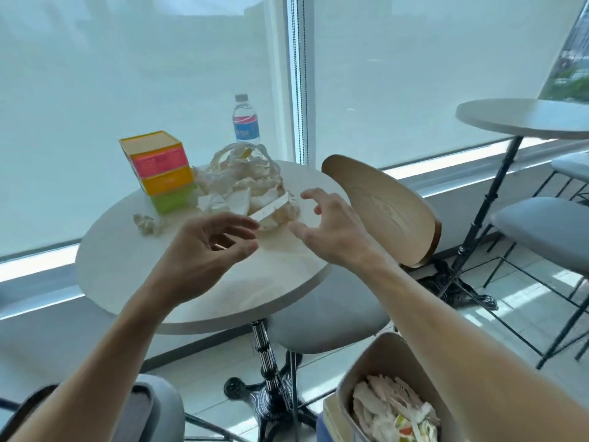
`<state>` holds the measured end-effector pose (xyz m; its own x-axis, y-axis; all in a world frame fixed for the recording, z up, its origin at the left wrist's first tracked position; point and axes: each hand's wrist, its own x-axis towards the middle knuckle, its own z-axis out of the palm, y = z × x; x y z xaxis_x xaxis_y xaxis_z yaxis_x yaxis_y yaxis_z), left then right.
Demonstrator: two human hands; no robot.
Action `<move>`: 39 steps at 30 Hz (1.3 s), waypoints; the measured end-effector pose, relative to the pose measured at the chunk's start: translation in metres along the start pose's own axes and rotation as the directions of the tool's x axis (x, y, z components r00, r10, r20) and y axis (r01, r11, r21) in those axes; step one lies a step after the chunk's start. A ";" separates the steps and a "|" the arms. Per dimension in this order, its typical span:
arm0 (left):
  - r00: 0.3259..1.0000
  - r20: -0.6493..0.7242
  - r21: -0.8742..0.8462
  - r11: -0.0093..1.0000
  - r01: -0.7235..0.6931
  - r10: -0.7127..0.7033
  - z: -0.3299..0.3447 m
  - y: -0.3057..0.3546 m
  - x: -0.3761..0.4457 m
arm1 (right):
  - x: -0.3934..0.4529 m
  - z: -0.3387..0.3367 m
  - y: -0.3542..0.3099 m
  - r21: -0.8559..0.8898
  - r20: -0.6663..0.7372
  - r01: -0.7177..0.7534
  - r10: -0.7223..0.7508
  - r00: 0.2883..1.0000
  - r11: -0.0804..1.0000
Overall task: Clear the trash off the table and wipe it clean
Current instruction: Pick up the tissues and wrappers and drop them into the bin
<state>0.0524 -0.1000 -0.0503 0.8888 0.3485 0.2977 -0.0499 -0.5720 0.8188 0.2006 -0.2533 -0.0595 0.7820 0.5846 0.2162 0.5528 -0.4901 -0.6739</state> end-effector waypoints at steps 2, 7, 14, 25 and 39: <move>0.999 -0.029 0.020 1.000 0.017 -0.017 -0.016 -0.012 0.008 | 0.015 0.014 -0.011 -0.098 0.045 0.052 -0.048 0.998 0.994; 0.997 -0.062 0.054 0.998 0.043 -0.039 -0.047 -0.038 0.022 | 0.037 0.033 -0.026 -0.246 0.032 0.140 -0.137 0.990 0.959; 0.991 -0.120 0.140 0.990 -0.034 0.051 -0.055 -0.047 0.037 | 0.043 0.028 -0.059 -0.165 -0.145 0.195 -0.219 0.965 0.967; 0.941 -0.318 0.168 0.984 -0.066 0.118 -0.083 -0.062 0.045 | 0.059 0.045 -0.092 -0.040 0.002 0.169 -0.169 0.986 0.985; 0.943 -0.326 0.083 0.996 -0.040 0.065 -0.107 -0.075 0.034 | 0.096 0.093 -0.082 -0.345 0.195 0.070 -0.002 0.981 0.936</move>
<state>0.0374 0.0344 -0.0486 0.6861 0.5339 0.4942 -0.0477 -0.6449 0.7628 0.2032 -0.0969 -0.0489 0.7099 0.7003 0.0754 0.6716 -0.6407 -0.3720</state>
